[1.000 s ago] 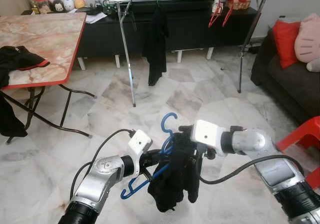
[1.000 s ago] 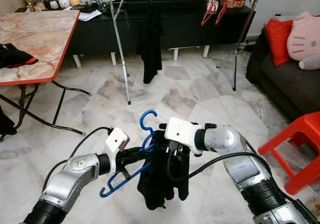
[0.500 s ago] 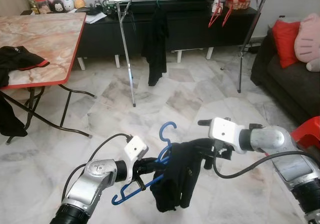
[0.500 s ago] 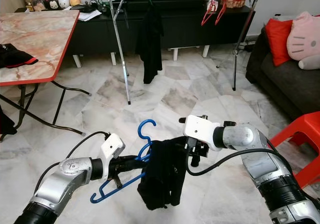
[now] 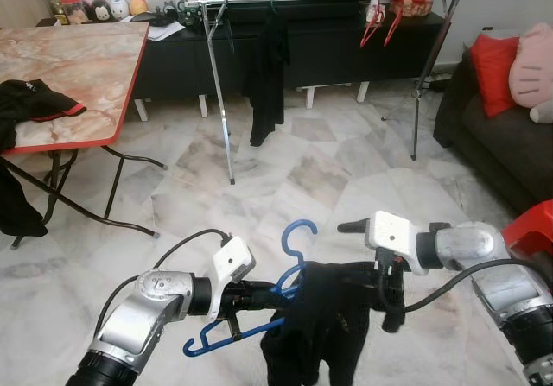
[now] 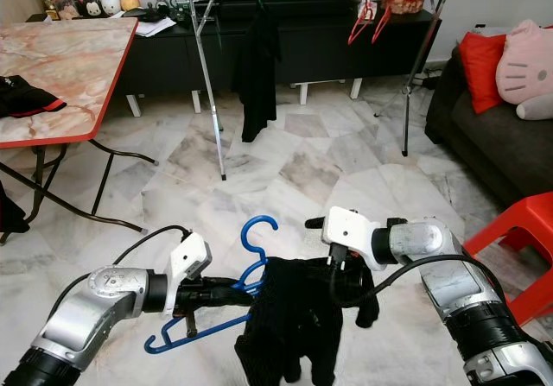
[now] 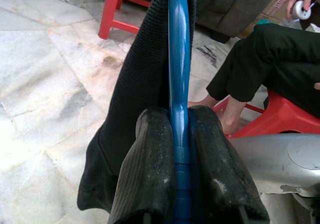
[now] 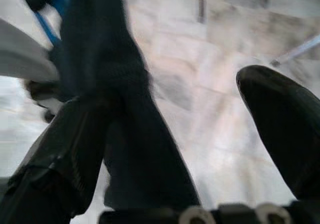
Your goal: Hang hanger
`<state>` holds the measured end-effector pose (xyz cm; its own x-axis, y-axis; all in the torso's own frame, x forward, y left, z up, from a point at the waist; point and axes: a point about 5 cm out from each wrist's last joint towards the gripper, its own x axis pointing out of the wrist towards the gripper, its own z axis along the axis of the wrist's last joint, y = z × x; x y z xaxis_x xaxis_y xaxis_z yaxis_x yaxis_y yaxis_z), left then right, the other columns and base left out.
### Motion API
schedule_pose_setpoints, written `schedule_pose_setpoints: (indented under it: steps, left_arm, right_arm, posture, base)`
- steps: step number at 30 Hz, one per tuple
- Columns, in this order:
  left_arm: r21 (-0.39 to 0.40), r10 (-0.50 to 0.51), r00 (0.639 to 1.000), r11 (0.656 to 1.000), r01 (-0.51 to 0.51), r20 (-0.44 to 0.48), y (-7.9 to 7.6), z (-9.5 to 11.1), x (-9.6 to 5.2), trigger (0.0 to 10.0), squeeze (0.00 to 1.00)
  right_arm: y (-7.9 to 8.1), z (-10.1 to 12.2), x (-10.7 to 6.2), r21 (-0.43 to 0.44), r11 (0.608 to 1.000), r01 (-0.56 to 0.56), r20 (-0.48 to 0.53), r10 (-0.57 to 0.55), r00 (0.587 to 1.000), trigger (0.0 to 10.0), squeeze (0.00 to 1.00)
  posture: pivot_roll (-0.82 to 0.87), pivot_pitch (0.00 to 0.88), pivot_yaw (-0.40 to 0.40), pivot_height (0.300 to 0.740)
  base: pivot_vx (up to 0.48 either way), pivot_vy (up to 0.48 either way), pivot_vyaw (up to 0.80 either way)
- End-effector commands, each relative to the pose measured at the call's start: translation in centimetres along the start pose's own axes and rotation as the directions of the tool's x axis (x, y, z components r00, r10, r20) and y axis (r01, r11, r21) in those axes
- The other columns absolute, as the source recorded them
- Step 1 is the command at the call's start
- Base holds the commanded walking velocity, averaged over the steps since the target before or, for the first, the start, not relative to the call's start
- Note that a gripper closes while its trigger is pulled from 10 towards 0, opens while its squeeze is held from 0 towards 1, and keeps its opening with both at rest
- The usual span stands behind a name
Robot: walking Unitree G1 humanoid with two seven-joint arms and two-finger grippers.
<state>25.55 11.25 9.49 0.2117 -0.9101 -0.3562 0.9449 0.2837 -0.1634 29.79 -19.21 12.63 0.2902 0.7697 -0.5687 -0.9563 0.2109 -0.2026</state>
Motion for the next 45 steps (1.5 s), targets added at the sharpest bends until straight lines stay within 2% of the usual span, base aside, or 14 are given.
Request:
schedule_pose_setpoints:
  steps: [1,7,14,20,27,34,41,42,43,44,45]
  left_arm:
    - [0.040,-0.042,0.998,0.998,0.040,0.039,-0.3,1.5,0.2,10.0,0.00]
    - [0.041,-0.049,0.998,0.998,0.048,0.027,-0.3,1.5,-0.1,10.0,0.00]
    - [0.046,-0.060,0.998,0.997,0.058,0.030,-0.3,1.8,-0.1,10.0,0.00]
    - [0.055,-0.088,0.996,0.995,0.086,0.029,-0.5,2.2,0.0,10.0,0.00]
    - [0.056,-0.096,0.995,0.994,0.094,0.026,-0.5,2.2,0.2,10.0,0.00]
    - [0.054,-0.103,0.994,0.993,0.101,0.029,-0.6,2.3,0.4,10.0,0.00]
    - [0.053,-0.104,0.994,0.993,0.102,0.031,-0.6,2.3,0.4,10.0,0.00]
    - [0.052,-0.104,0.994,0.993,0.102,0.031,-0.6,2.3,0.4,10.0,0.00]
    - [0.052,-0.103,0.994,0.993,0.102,0.032,-0.6,2.3,0.4,10.0,0.00]
    - [0.052,-0.103,0.994,0.994,0.101,0.032,-0.6,2.3,0.4,10.0,0.00]
    - [0.052,-0.101,0.994,0.994,0.099,0.032,-0.6,2.3,0.4,10.0,0.00]
  right_arm:
    - [-0.2,0.5,-0.3,0.010,1.000,-0.013,0.044,0.013,0.999,10.0,0.00]
    - [-0.2,-0.1,-0.4,0.073,0.996,-0.059,0.073,0.054,0.996,10.0,0.00]
    - [0.0,-1.1,0.1,0.096,0.993,-0.075,0.037,0.072,0.997,10.0,0.00]
    - [-0.7,-1.0,1.0,0.110,0.994,-0.004,0.063,-0.003,0.998,10.0,0.00]
    - [-0.5,-1.1,1.6,0.130,0.991,-0.031,0.077,0.021,0.997,10.0,0.00]
    - [0.2,-1.5,2.1,0.184,0.977,-0.107,0.118,0.086,0.989,10.0,0.00]
    - [0.2,-1.6,2.3,0.217,0.969,-0.116,0.135,0.088,0.987,10.0,0.00]
    - [0.3,-1.6,2.4,0.220,0.968,-0.124,0.140,0.095,0.986,9.3,0.00]
    - [0.4,-1.6,2.4,0.221,0.966,-0.131,0.143,0.101,0.985,7.1,0.00]
    - [0.4,-1.7,2.4,0.222,0.966,-0.135,0.143,0.105,0.984,4.4,0.00]
    - [0.5,-1.8,2.5,0.229,0.963,-0.142,0.142,0.111,0.984,0.0,0.00]
  posture:
    - [-0.10,0.008,-0.013,0.740]
    - [-0.10,0.013,-0.014,0.740]
    - [-0.09,0.015,-0.015,0.740]
    - [-0.09,0.015,-0.015,0.740]
    - [-0.09,0.012,-0.015,0.740]
    - [-0.08,0.014,-0.017,0.740]
    - [-0.08,0.014,-0.018,0.740]
    - [-0.08,0.014,-0.018,0.740]
    - [-0.08,0.014,-0.018,0.740]
    - [-0.08,0.014,-0.018,0.740]
    - [-0.08,0.013,-0.019,0.740]
  base:
    - [0.000,0.000,0.00]
    - [0.000,0.000,0.00]
    - [0.000,0.000,0.00]
    - [0.000,0.000,0.00]
    - [0.000,0.000,0.00]
    - [0.000,0.000,0.00]
    - [0.000,0.000,0.00]
    - [0.000,0.000,0.00]
    - [0.000,0.000,0.00]
    - [0.000,0.000,0.00]
    - [0.000,0.000,0.00]
